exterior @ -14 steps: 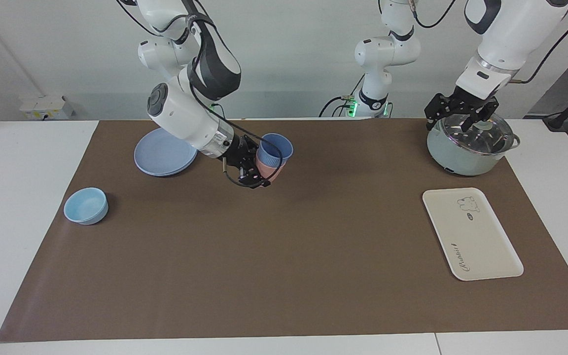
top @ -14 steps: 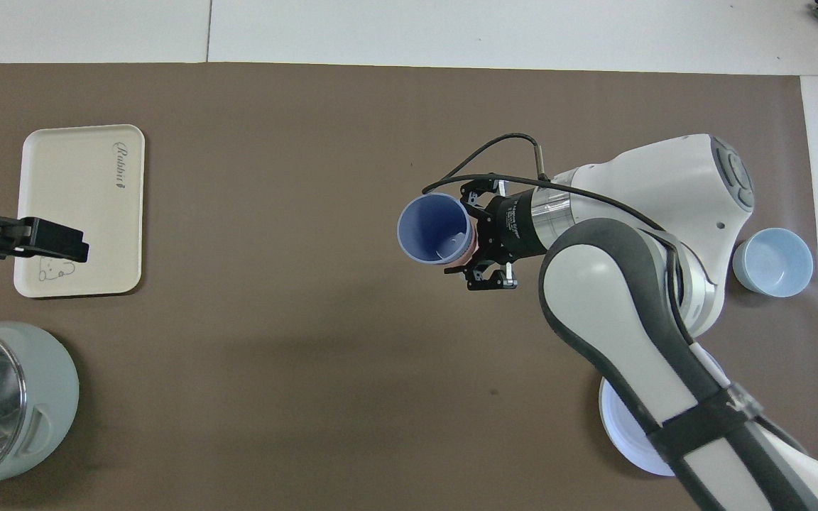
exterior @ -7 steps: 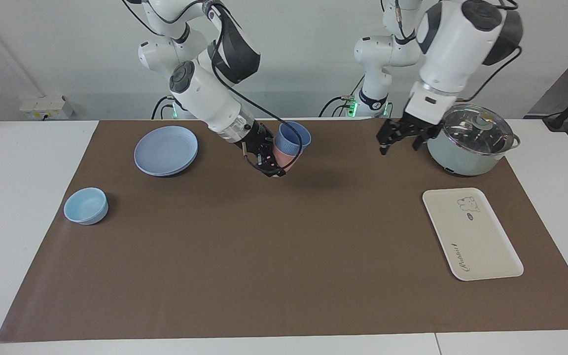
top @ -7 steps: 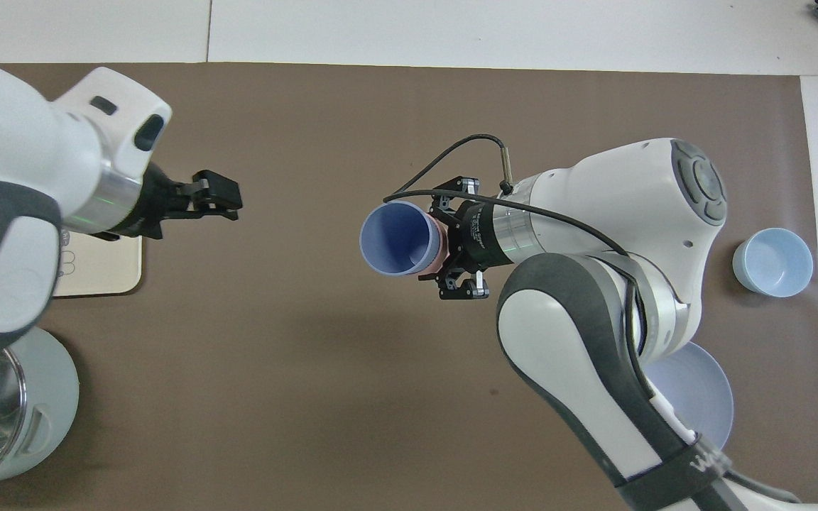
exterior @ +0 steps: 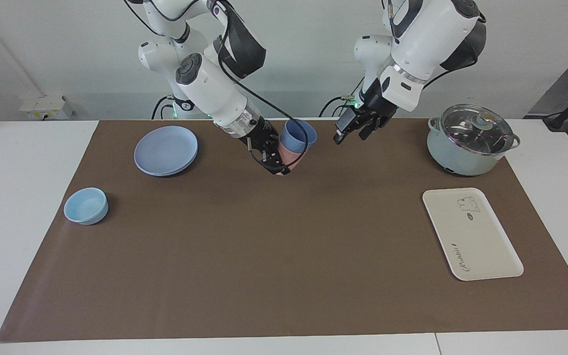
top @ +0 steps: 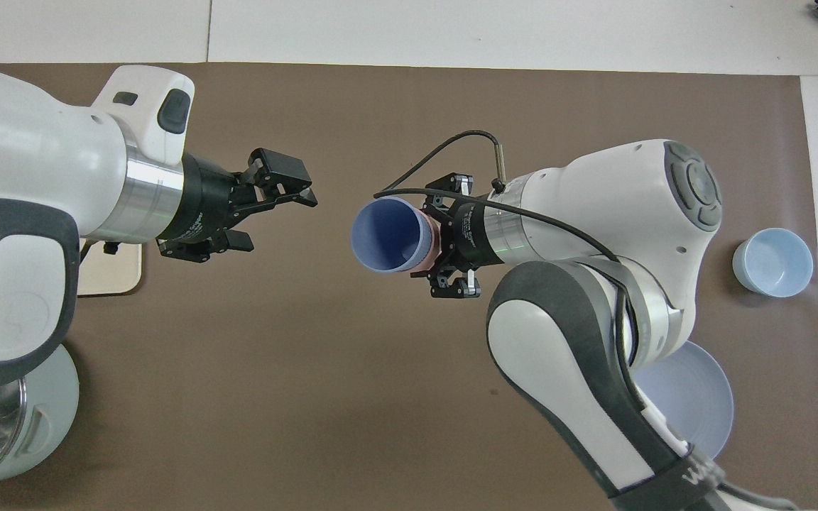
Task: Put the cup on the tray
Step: 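Reach the left gripper to the cup while the right gripper holds it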
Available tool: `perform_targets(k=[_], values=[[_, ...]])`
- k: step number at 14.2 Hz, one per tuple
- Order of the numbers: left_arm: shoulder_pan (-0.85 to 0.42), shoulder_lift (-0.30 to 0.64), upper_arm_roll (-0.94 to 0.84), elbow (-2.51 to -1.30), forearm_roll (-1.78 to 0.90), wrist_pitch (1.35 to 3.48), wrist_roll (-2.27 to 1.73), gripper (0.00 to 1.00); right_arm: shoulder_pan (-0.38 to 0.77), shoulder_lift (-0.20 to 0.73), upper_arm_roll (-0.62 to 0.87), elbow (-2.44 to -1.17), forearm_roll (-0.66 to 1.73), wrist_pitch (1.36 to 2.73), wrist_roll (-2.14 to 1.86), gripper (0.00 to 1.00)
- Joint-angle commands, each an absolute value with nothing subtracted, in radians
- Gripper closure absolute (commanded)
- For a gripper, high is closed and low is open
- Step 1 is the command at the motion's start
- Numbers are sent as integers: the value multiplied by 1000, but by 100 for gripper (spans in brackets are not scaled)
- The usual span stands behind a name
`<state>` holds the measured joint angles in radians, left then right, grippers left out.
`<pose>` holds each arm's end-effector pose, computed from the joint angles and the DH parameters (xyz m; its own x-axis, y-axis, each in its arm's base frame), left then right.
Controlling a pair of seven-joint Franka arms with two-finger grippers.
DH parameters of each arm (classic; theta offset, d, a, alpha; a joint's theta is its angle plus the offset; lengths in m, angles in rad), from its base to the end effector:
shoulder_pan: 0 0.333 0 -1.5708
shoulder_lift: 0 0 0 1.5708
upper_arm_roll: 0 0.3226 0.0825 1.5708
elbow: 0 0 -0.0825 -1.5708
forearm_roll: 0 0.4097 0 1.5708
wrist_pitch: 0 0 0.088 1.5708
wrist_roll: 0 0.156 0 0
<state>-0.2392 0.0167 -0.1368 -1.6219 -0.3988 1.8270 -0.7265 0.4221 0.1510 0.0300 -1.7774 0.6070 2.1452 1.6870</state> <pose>0.5572 -0.2730 0.5822 0.9175 0.3747 -0.1336 0.3957 -0.8255 0.4023 0.5800 0.3336 0.4541 0.0627 -0.8337 -0.5487 -0.9976 -0.0357 -0.0596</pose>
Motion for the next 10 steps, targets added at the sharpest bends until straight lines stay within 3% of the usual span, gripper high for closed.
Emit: perform_targets(k=[1,4,6,7,8,9,10], values=[[-271,-29,-155,-1684,-443,1927,-762,5,428,153,29,-1770,581,2166,1720,100],[-353,-81,-156,-1827,-443,2115,-792,11,428,152,29,-1772,581,2166,1720,100],[-360,-100,-156,-1874,-443,2144,-782,26,428,152,29,-1776,581,2168,1720,100],[-360,-100,-156,-1878,-443,2161,-788,48,426,152,29,-1776,583,2168,1720,100],[-360,-95,-158,-1879,-443,2163,-792,89,426,152,29,-1776,583,2168,1720,100],[-362,-95,-158,-1885,-443,2164,-788,100,426,152,29,-1778,583,2168,1720,100],[-362,-92,-158,-1879,-445,2161,-792,100,426,152,29,-1778,583,2169,1720,100]])
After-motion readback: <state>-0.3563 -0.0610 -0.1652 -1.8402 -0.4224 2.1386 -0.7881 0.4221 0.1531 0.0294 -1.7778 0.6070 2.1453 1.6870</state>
